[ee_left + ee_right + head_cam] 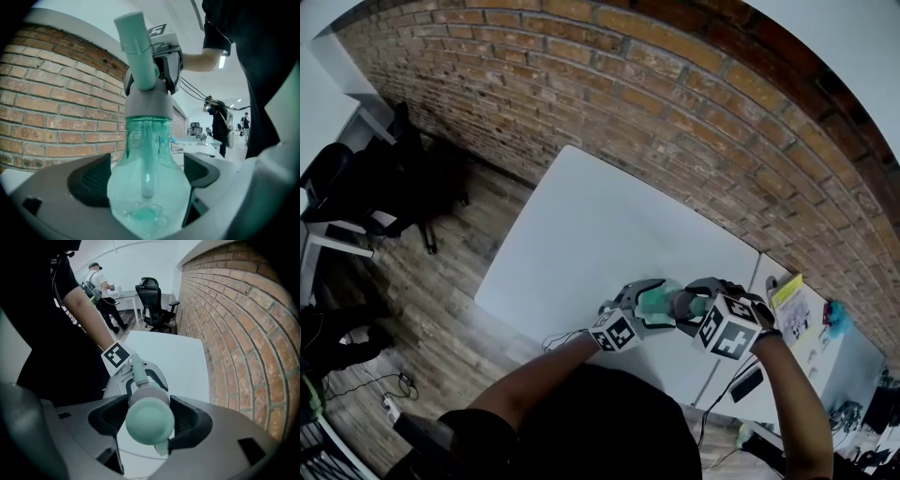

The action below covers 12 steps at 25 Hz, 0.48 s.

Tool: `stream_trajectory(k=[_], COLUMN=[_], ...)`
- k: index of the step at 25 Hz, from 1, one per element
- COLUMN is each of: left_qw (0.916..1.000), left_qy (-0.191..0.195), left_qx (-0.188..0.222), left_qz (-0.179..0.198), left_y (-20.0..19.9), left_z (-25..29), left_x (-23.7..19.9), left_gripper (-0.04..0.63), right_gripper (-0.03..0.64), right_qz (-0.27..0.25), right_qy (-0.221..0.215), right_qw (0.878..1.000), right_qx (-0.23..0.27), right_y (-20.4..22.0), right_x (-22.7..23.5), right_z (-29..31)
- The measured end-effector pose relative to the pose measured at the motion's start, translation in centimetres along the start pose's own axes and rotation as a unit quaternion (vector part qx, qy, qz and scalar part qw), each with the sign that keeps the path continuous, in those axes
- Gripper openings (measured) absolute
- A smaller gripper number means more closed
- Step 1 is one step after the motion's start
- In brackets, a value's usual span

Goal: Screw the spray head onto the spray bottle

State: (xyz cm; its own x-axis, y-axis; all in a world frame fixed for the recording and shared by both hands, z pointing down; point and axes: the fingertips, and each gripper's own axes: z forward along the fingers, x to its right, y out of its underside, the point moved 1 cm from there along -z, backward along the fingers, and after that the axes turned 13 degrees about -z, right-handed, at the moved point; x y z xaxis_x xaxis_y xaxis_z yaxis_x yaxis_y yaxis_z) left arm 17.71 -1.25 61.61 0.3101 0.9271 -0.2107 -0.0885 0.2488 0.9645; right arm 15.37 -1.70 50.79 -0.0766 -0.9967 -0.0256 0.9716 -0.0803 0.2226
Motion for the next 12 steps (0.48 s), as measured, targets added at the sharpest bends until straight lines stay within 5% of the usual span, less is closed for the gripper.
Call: stream_trajectory(k=[12], left_qw=[1.0], left_qy=[0.003], left_qx=[-0.004], left_qz=[-0.003], left_y=[0.0], left_z=[0.0], left_x=[0.0], left_gripper=[0.48], right_gripper=[0.262], right_qz=[-0.188], right_qy=[-0.013], right_qw=[0.981], right_qx=[-0.044], right_y=[-0.5], right_x=[-0.8], right_z=[-1.8])
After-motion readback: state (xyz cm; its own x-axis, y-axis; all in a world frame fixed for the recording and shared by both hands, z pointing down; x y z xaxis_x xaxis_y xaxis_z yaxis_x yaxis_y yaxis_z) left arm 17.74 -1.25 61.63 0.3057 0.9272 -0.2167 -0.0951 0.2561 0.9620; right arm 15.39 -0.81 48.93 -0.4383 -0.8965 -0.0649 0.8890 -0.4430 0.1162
